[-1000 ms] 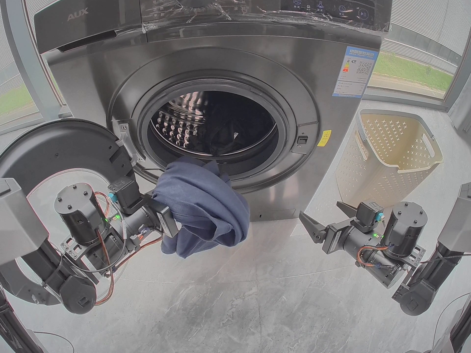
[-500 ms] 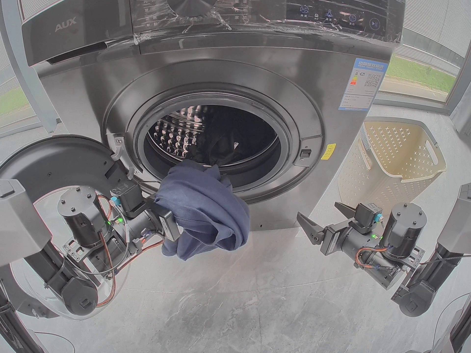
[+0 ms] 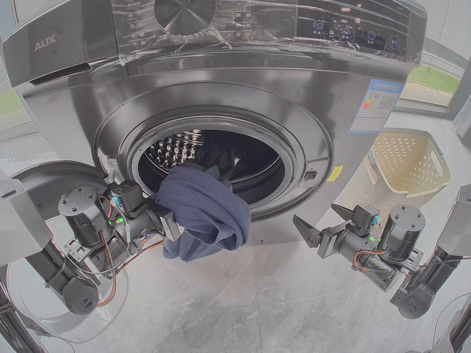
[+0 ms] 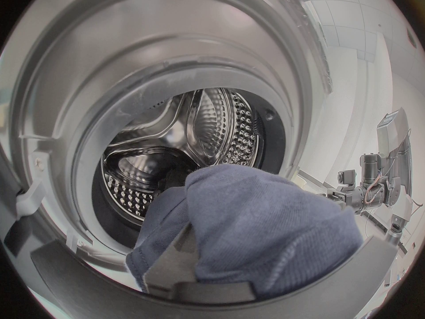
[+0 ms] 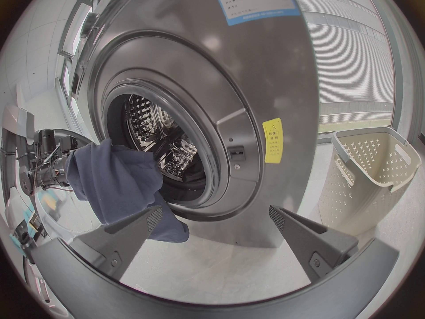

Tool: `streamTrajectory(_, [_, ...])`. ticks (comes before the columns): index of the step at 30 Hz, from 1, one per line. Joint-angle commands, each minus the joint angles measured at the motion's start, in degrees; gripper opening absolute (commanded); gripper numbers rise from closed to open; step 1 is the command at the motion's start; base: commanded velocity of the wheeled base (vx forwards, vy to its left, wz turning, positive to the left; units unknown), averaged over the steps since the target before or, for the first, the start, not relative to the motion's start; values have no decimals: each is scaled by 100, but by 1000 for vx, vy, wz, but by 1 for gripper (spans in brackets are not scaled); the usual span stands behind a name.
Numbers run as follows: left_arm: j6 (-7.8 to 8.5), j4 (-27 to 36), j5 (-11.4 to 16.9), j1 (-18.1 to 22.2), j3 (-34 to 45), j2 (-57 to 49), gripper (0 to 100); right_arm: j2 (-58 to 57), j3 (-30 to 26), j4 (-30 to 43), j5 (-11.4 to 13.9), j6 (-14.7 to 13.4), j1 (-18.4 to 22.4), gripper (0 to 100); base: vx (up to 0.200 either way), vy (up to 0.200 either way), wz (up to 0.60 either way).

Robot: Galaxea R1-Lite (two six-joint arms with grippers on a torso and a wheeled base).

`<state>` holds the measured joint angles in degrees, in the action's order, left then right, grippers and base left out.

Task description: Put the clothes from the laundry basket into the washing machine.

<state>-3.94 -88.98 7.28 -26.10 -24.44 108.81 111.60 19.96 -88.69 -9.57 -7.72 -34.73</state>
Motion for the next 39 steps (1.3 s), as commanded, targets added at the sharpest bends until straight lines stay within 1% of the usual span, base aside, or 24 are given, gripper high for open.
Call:
streamTrajectory(1, [-2,-5,2,0,1,17,0,10,0,0,-1,-2,-16,100,0,0,0])
streamTrajectory(13, [7,-5,2,-27,-52,96,0,10,-18,0,-19,-2,-122,100,0,0,0])
streamTrajectory(23, [7,-5,2,-36,-69,96,0,10,-18,0,-19,-2,-122,100,0,0,0])
streamTrajectory(29, [-2,-5,2,-176,-61,123,0,10,-27,-8,-19,-2,-139,100,0,0,0])
streamTrajectory(35, [7,-5,-51,-563,-219,386,0,-25,8,0,-45,-28,-333,100,0,0,0])
streamTrajectory(36, [-2,3,-95,-607,-333,536,0,-34,8,0,-45,-28,-333,100,0,0,0])
streamTrajectory(38, [16,-5,-359,-624,-667,870,0,-25,0,0,-36,-28,-333,100,0,0,0])
streamTrajectory(39, [16,3,-447,-633,-764,966,0,-25,-9,0,-36,-28,-333,100,0,0,0])
